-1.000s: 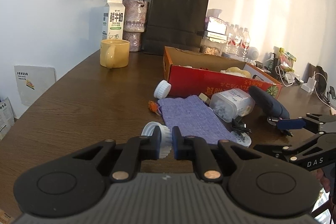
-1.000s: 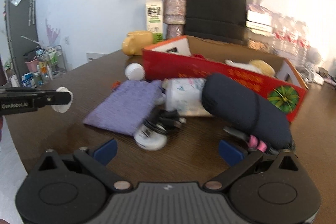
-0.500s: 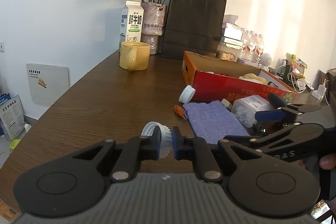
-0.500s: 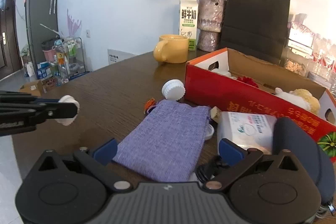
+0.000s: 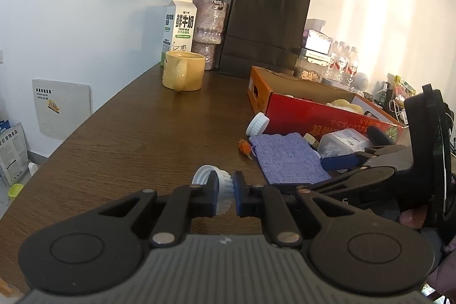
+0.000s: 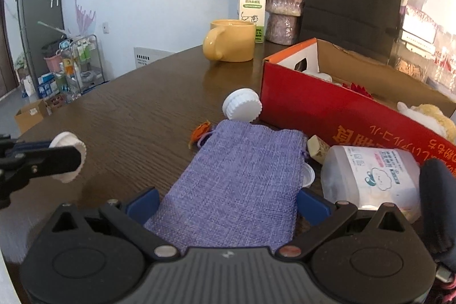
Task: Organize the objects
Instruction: 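Grasp the purple cloth bag with the right gripper and lift it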
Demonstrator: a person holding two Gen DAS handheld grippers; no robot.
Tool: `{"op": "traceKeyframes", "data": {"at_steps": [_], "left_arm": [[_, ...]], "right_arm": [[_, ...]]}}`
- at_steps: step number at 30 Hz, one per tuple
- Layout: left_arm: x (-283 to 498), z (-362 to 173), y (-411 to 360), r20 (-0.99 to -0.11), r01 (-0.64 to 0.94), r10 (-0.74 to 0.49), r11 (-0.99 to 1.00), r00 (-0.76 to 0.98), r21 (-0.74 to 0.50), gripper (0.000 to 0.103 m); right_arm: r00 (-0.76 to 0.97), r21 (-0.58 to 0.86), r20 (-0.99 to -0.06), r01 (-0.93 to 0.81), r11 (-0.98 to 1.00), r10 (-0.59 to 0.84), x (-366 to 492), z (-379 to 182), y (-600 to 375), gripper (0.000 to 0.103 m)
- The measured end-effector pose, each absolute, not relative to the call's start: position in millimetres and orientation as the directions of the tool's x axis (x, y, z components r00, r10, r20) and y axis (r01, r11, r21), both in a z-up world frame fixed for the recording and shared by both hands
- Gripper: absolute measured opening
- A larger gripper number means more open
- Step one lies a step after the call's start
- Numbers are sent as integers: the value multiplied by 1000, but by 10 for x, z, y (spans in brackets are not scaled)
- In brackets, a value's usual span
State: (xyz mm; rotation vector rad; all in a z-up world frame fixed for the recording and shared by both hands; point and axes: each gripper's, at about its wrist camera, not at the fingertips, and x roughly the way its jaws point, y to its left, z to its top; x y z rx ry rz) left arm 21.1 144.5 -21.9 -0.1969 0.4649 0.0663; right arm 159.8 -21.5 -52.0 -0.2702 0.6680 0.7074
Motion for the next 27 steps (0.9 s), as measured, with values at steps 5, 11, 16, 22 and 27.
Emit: {"op": "traceKeyframes", "data": {"at_steps": [5, 11, 16, 22, 27], "left_arm": [[207, -214, 1452, -450, -113, 22, 978, 893, -176, 12], [222, -211, 1452, -451, -115, 24, 978, 892, -176, 12], [212, -209, 1440, -450, -120, 29, 977, 892, -174, 12], [204, -213, 1430, -450, -121, 30, 977, 892, -175, 12], [200, -208, 1419, -450, -121, 30, 978, 892, -173, 12]], "right_arm": [[567, 5, -642, -670, 742, 516, 1598, -548, -239, 103], [566, 7, -641, -672, 741, 519, 1596, -550, -230, 103], [557, 12, -627, -692, 722, 545, 1576, -527, -257, 91], [551, 17, -606, -712, 701, 574, 1524, -491, -311, 57], [538, 45, -593, -721, 691, 599, 1508, -463, -403, 29]]}}
